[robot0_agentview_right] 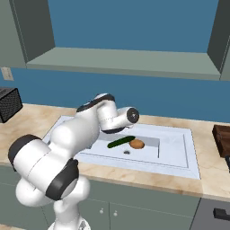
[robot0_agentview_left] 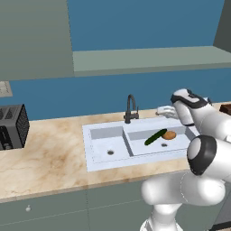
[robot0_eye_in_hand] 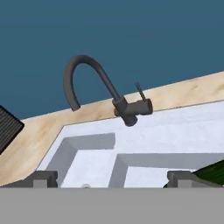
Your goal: Pick up all produce items and place them in the sink. Turn on the sink faucet to wash them. Then turn the sink off and put them in the tray.
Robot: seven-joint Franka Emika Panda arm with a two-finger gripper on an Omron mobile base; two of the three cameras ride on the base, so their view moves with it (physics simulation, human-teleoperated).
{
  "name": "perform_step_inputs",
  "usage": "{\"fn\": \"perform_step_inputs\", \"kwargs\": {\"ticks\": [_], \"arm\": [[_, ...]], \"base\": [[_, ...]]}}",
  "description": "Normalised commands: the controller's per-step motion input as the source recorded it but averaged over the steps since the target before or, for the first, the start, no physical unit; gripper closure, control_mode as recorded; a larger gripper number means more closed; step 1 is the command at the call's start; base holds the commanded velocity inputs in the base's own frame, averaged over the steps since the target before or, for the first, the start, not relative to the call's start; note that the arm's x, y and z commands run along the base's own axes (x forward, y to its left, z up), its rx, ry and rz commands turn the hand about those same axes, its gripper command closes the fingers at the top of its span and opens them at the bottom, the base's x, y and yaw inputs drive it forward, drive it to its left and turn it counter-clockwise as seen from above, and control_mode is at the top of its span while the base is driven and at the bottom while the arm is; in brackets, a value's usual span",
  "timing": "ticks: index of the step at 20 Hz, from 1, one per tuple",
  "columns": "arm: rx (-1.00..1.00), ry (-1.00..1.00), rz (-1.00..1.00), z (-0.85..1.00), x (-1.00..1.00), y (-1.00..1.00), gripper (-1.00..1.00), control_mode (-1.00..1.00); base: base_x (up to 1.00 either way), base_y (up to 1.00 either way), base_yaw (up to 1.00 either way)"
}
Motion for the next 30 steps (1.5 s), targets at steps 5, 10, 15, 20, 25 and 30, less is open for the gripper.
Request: {"fn": "perform_step_inputs", "kwargs": {"ticks": [5, 10, 15, 20, 25, 30], "arm": [[-0.02, -0.16, 0.18, 0.00, 0.07, 0.00, -1.00, -1.00], [-0.08, -0.07, 0.17, 0.00, 0.10, 0.00, -1.00, -1.00], [-0.10, -0.16, 0.17, -0.03, 0.11, 0.02, -1.00, -1.00], [-0.09, -0.13, 0.15, -0.05, 0.10, 0.06, -1.00, -1.00], [-0.07, -0.16, 0.10, -0.07, 0.11, 0.05, -1.00, -1.00], [-0.05, -0.16, 0.07, -0.08, 0.22, 0.00, -1.00, -1.00]], "base": [[0.00, 0.00, 0.00], [0.00, 0.00, 0.00], [0.00, 0.00, 0.00], [0.00, 0.00, 0.00], [0.00, 0.00, 0.00], [0.00, 0.00, 0.00]]}}
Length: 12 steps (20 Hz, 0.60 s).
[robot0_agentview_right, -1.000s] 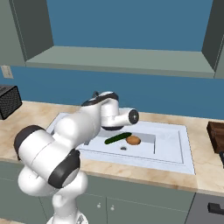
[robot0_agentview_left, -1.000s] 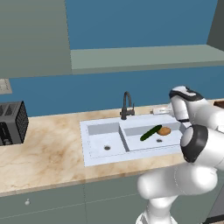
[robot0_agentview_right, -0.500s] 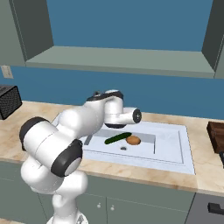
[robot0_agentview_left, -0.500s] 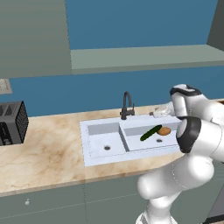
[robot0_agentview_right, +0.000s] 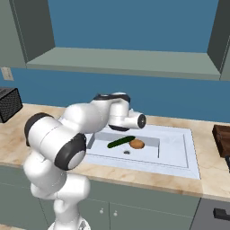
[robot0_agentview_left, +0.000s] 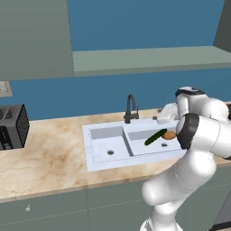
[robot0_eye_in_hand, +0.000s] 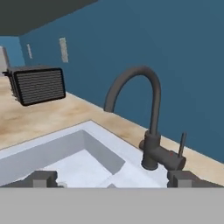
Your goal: Pick up all produce items and place them in the sink. Turn on the sink faucet to wash them. Then turn the sink off and put them in the tray.
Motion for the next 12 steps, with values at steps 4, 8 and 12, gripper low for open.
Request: {"fn": "perform_step_inputs", "kwargs": {"ticks": [4, 8, 12], "arm": [[-0.03, -0.16, 0.06, -0.07, 0.25, 0.00, -1.00, -1.00], [-0.01, -0.09, 0.07, -0.06, 0.34, 0.01, -1.00, -1.00], [-0.04, -0.05, 0.06, -0.04, 0.42, 0.03, -1.00, -1.00]], "base": [[0.00, 0.00, 0.00], [0.00, 0.00, 0.00], [0.00, 0.00, 0.00]]}}
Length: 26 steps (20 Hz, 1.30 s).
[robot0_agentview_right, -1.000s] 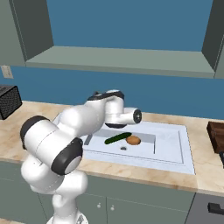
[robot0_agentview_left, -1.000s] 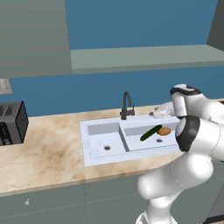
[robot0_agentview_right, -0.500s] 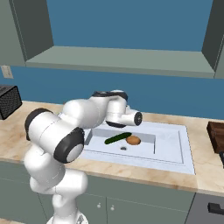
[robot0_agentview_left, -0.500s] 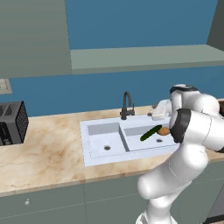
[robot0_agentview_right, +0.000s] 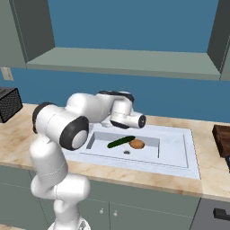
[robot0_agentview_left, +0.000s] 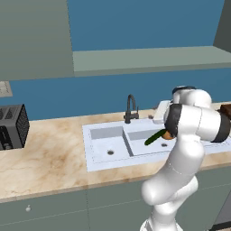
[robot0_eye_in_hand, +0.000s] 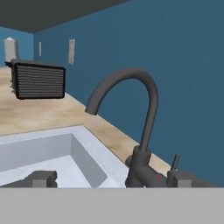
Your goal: Pick up all produce items and place them in the sink. Turn on the sink faucet to wash them. Then turn the sink off and put them in the tray.
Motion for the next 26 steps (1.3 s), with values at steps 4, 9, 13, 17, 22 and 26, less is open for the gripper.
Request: {"fn": "perform_step_inputs", "kwargs": {"ticks": [4, 9, 13, 17, 22, 26], "arm": [[-0.02, 0.00, 0.05, -0.12, 0.41, 0.00, -1.00, -1.00], [0.00, 0.00, 0.07, -0.19, 0.39, 0.00, -1.00, -1.00], [0.00, 0.00, 0.07, -0.23, 0.38, 0.00, -1.00, -1.00], [0.00, 0.00, 0.08, -0.28, 0.38, 0.00, -1.00, -1.00], [0.00, -0.02, 0.08, -0.27, 0.41, 0.00, -1.00, -1.00], [0.00, -0.01, 0.07, -0.23, 0.45, 0.00, -1.00, -1.00]], "base": [[0.00, 0.00, 0.00], [0.00, 0.00, 0.00], [0.00, 0.00, 0.00], [0.00, 0.00, 0.00], [0.00, 0.00, 0.00], [0.00, 0.00, 0.00]]}}
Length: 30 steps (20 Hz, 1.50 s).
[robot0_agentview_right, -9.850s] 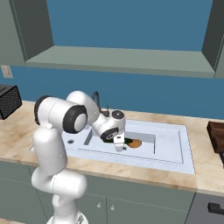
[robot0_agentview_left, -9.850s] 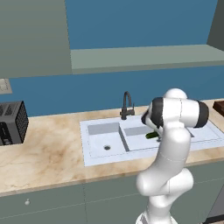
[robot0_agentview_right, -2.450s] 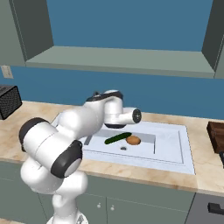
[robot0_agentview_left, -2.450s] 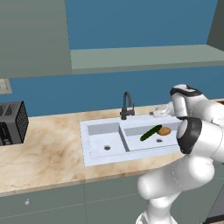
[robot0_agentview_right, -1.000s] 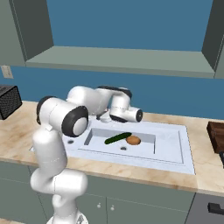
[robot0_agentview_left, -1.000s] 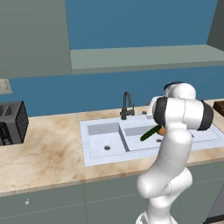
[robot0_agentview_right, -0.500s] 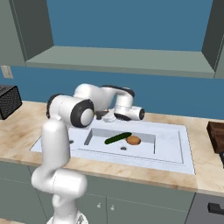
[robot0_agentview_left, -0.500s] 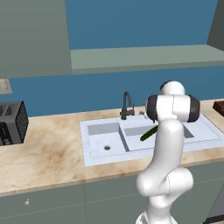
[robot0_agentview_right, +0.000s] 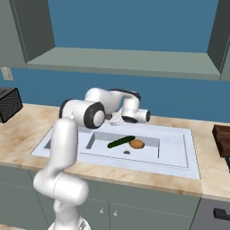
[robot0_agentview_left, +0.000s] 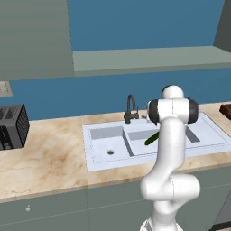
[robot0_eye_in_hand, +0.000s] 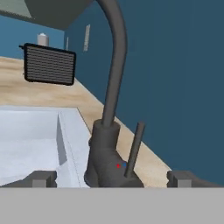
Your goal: Pick up all produce items and place them in the sink. Turn on the sink faucet to wash them. Then turn the sink off and put them in the tray.
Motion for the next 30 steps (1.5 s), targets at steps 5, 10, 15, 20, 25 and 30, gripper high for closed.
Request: {"fn": "perform_step_inputs", "kwargs": {"ticks": [5, 10, 15, 20, 25, 30], "arm": [[0.00, 0.00, 0.06, -0.14, 0.45, 0.00, -1.00, -1.00], [0.00, 0.00, 0.05, -0.03, 0.30, 0.01, -1.00, -1.00], [0.00, 0.00, 0.03, 0.00, 0.15, 0.09, -1.00, -1.00], [0.00, 0.00, 0.00, 0.00, 0.01, 0.15, -1.00, -1.00], [0.00, 0.02, 0.00, 0.00, 0.00, 0.25, -1.00, -1.00], [0.00, 0.02, 0.00, 0.00, 0.00, 0.24, -1.00, -1.00]], "base": [[0.00, 0.00, 0.00], [0.00, 0.00, 0.00], [0.00, 0.00, 0.00], [0.00, 0.00, 0.00], [0.00, 0.00, 0.00], [0.00, 0.00, 0.00]]}}
